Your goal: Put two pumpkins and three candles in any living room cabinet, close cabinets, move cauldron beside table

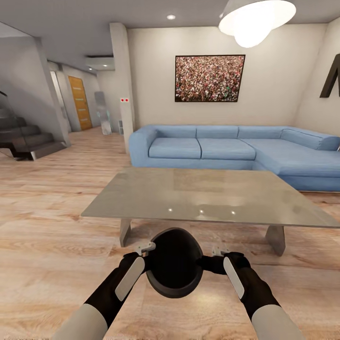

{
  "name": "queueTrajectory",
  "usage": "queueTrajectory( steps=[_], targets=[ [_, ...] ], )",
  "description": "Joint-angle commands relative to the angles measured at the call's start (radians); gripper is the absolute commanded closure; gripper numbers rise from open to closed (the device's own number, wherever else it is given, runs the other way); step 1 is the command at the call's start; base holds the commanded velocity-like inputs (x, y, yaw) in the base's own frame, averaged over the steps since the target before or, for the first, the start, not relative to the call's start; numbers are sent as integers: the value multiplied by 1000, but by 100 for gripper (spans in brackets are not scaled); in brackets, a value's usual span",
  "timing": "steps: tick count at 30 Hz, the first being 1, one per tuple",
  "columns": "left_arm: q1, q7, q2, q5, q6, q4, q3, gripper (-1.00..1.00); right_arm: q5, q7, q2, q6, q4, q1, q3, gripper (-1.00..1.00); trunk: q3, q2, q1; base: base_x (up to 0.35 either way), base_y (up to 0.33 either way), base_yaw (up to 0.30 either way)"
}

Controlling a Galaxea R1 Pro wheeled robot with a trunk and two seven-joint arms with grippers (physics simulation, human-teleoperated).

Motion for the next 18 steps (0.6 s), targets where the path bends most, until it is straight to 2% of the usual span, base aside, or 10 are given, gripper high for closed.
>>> queueTrajectory(
  steps=[1, 4, 5, 18],
  targets=[
    [-2, 10, 2, 16, -4, -3, -6, 100, -1, 6, -6, 4, 0, 0, 5, 100, -5, -1, 0, 0, 0, 0],
    [-2, 10, 2, 16, -4, -3, -6, 100, -1, 6, -6, 4, 0, 0, 6, 100, -16, -2, 1, 0, 0, 0],
    [-2, 10, 2, 85, -4, -3, -6, 100, -5, 6, -17, 4, 0, 0, 6, 100, -20, -2, 2, 0, 0, 0],
    [-2, 10, 2, 85, -4, -3, -6, 100, -4, 6, -17, 4, 1, -1, 7, 100, -71, -5, 8, 0, 0, 0]
  ],
)
